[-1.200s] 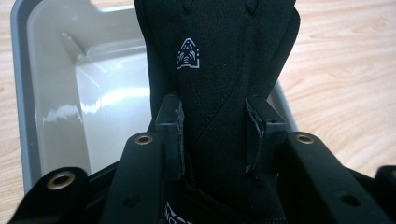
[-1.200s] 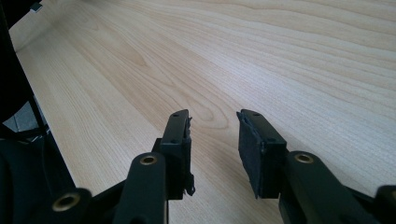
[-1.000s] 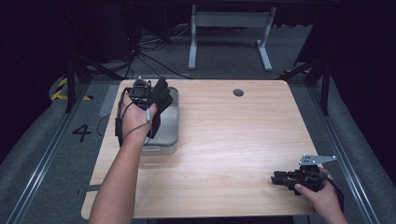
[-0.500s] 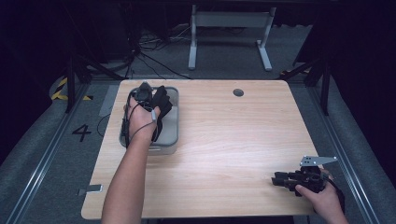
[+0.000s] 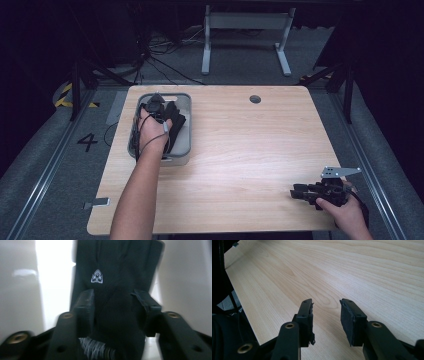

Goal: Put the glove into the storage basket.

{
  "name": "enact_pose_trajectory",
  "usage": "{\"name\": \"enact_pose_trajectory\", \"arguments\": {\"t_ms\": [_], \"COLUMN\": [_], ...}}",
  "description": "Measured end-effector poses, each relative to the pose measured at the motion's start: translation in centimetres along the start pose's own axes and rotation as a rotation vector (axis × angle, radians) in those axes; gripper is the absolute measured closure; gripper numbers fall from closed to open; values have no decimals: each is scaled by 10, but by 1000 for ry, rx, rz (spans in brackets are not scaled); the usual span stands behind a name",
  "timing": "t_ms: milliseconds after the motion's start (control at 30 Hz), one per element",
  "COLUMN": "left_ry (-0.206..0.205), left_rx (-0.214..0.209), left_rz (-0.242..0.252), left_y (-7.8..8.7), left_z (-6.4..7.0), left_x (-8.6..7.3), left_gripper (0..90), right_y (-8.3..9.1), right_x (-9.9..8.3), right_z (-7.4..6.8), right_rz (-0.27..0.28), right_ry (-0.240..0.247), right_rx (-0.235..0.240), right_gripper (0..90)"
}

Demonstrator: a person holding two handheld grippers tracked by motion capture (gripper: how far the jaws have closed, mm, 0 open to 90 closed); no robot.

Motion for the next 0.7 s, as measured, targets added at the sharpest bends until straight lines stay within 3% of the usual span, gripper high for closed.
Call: {"name": "enact_pose_trajectory", "arguments": {"t_ms": [33,367,633,700], "left_ry": [-10,-45,-93,-124], "left_rx": [1,-56,-161,-189], "left_rz": [7,137,220,249], "left_y": [0,27,60,70], "left_z": [0,8,20,23], "left_x": [0,1,-11,-16], "left_gripper": [418,358,366,368], "right_y": [0,-5,5,9], "right_x": [0,8,25,33], "right_z": [0,3,17,20], "right_rz": [-3,2,10,20], "right_ry": [-2,5,46,50], "right_rx": [1,7,-44,-49], "right_gripper": [629,626,619,619]}}
Point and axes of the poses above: each handheld gripper's, and its own axes: y roughly backward along the jaws, x roughly out of its top, z roughly to its right, the point moved 7 cm from there along -y, roughly forward along the jaws, and after that the axes turned 5 degrees about x, right-handed, at the moved point
